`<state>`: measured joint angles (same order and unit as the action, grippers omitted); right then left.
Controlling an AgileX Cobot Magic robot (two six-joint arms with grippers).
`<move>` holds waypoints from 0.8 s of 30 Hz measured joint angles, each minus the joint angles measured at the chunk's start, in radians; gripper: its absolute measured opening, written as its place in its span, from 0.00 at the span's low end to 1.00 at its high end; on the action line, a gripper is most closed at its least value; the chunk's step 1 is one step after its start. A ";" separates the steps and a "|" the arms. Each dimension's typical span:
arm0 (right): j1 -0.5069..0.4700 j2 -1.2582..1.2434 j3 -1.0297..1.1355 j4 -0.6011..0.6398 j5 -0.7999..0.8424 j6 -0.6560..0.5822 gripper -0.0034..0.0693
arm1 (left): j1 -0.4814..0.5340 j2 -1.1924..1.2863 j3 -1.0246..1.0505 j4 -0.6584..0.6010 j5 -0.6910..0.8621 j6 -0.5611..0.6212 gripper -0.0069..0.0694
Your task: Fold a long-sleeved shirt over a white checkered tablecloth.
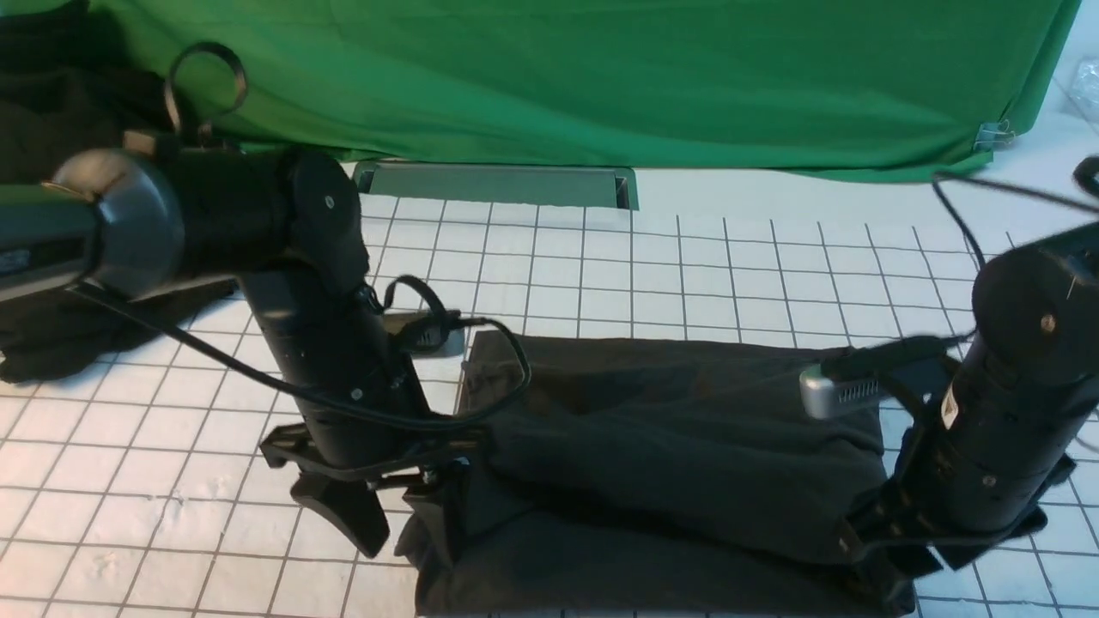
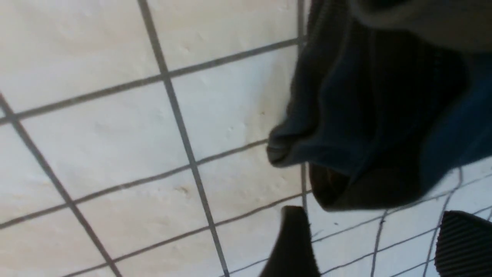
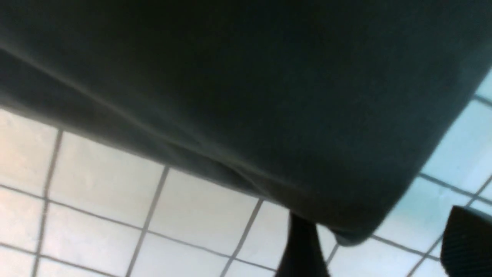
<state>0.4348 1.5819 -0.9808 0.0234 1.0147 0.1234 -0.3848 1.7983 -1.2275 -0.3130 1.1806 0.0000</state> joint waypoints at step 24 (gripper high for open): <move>-0.002 -0.747 -0.260 -0.075 0.126 -0.068 0.05 | 0.000 -0.462 -0.030 0.199 -0.065 -0.046 0.20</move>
<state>0.4332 0.8351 -1.2407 -0.0516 1.1407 0.0555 -0.3848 1.3367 -1.2571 -0.1136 1.1156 -0.0459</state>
